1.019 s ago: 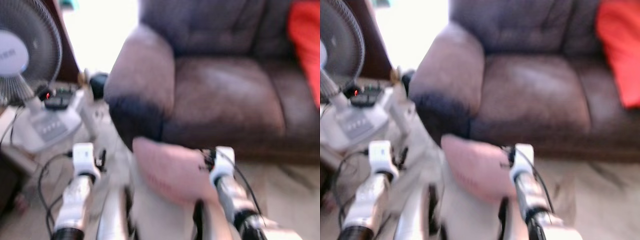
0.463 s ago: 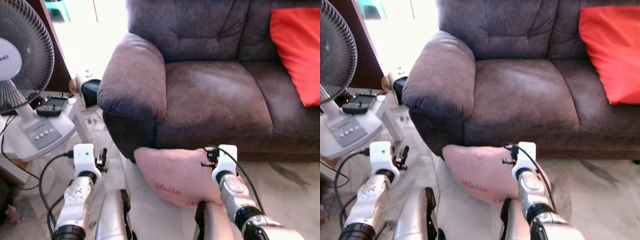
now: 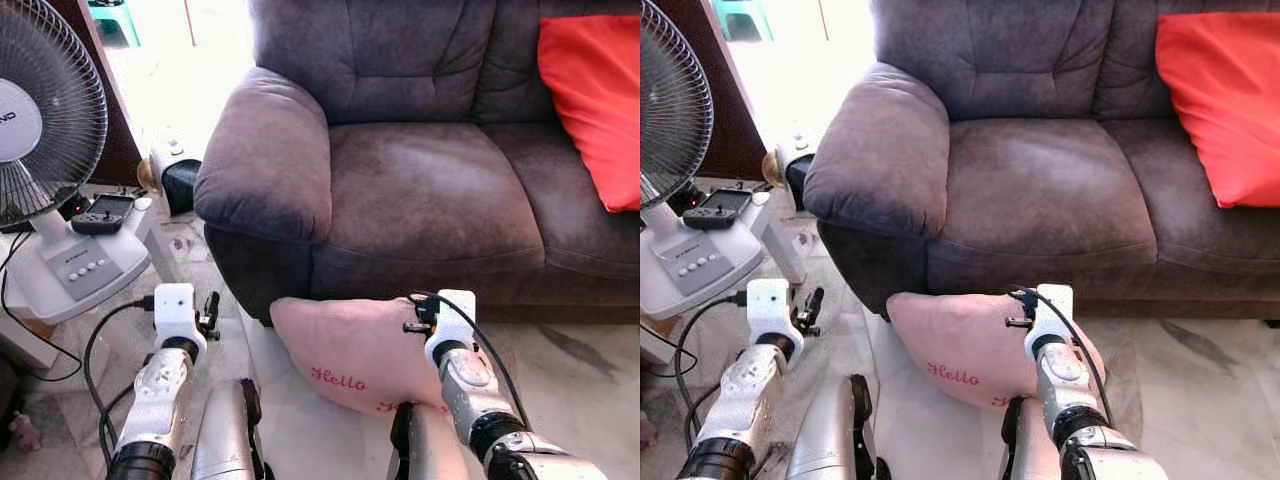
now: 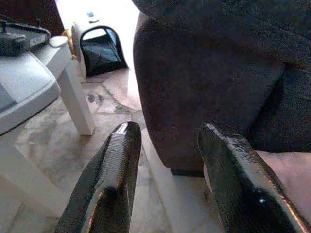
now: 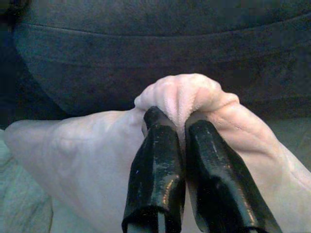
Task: Move the pillow to the sofa from floor
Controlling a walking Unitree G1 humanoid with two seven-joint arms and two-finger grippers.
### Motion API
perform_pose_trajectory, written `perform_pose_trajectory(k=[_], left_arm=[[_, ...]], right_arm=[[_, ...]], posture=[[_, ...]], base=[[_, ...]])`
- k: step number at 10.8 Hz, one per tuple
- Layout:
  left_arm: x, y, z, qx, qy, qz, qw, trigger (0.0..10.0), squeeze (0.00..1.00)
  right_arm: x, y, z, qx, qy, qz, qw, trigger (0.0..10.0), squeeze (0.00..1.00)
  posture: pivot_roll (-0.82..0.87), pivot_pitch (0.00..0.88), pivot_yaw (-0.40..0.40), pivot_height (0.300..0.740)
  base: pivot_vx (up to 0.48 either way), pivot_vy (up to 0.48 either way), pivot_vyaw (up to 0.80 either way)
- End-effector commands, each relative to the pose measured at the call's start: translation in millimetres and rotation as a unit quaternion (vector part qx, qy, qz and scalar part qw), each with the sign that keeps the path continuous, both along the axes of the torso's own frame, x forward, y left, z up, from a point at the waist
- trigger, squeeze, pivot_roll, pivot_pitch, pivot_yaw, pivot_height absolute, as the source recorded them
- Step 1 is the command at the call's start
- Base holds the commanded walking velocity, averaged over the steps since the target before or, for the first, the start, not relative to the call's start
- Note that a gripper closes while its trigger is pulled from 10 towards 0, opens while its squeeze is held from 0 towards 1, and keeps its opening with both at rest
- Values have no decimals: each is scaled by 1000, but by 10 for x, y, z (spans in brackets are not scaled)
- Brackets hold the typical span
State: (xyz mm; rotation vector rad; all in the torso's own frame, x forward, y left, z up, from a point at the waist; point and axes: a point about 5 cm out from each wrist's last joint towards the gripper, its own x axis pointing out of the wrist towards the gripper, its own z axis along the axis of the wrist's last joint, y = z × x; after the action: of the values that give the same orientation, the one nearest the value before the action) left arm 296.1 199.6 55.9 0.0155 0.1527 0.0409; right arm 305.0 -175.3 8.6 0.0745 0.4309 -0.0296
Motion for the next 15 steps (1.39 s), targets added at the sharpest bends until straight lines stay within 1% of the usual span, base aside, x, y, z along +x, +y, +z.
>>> perform_pose_trajectory(k=[1, 5, 6, 8, 11, 15], left_arm=[[18, -13, 7, 8, -1, -7, 1000, 10000, 0], [36, -45, 13, 14, -5, -16, 1000, 10000, 0], [22, -47, -9, 12, -2, -14, 1000, 10000, 0], [15, -49, -18, 12, 0, -12, 1000, 10000, 0], [16, -49, -22, 12, 1, -11, 1000, 10000, 0], [11, -39, -26, 13, 1, -10, 1000, 10000, 0]], right_arm=[[136, -10, 199, -7, -57, -1, 998, 10000, 0], [149, -11, 221, -10, -64, 0, 998, 10000, 0], [152, -18, 229, -11, -66, -1, 998, 10000, 0], [150, -28, 230, -15, -67, 0, 998, 10000, 0], [150, -28, 227, -15, -65, 0, 998, 10000, 0], [153, -8, 223, -16, -61, 2, 998, 10000, 0]], posture=[[104, 0, -20, 540], [102, 0, -20, 540], [101, 0, -21, 548], [102, 2, -23, 587], [102, 8, -25, 627], [105, 14, -27, 712]], base=[[0, 0, 0], [0, 0, 0], [0, 0, 0], [0, 0, 0], [0, 0, 0], [0, 0, 0]])
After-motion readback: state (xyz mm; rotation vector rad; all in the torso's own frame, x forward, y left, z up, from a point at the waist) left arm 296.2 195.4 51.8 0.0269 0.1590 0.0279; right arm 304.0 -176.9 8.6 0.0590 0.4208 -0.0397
